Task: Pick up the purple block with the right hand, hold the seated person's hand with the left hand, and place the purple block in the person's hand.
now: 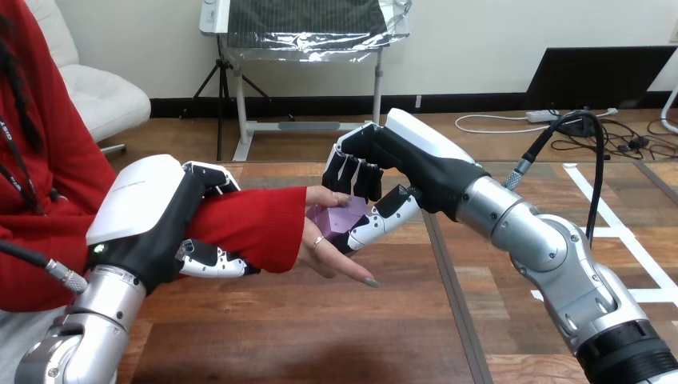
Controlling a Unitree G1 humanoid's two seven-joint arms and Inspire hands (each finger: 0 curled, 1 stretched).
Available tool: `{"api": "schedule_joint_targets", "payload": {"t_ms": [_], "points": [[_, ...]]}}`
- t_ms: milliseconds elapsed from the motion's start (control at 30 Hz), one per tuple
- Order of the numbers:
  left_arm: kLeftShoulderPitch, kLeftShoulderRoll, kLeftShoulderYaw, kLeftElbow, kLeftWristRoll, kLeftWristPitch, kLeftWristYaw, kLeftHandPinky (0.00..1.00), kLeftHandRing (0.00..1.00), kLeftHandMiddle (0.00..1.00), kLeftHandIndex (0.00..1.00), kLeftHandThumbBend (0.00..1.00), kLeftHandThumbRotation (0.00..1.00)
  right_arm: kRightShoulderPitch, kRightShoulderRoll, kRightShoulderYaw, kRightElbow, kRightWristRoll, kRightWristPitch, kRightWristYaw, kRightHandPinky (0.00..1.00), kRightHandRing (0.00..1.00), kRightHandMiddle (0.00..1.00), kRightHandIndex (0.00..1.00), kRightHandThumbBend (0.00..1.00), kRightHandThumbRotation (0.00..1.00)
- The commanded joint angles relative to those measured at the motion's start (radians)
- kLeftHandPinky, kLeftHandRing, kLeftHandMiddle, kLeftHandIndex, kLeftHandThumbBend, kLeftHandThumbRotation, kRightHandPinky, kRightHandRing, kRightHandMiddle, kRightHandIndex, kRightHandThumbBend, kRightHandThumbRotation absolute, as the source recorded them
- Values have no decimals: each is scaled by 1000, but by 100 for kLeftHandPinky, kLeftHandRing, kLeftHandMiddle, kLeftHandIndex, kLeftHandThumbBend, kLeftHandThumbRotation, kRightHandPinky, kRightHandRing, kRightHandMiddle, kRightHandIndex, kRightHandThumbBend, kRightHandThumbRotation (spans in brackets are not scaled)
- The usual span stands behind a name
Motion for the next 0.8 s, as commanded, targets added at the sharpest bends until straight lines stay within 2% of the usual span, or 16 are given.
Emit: {"api": "schedule_joint_targets", "payload": {"t_ms": [0, 300, 767], "points": [[-52, -15, -8, -20, 1, -17, 23, 37, 41, 44, 45, 86, 0, -14, 18, -22, -49, 27, 2, 2, 34, 37, 42, 45, 74, 0], [-50, -14, -7, -19, -1, -26, 26, 37, 41, 45, 45, 86, 0, -12, 16, -25, -51, 29, 22, 5, 35, 39, 43, 46, 75, 0], [-43, -7, -4, -23, -7, -29, 15, 37, 41, 45, 46, 82, 0, -13, 5, -28, -30, 34, 15, 3, 38, 44, 48, 51, 74, 0]]}}
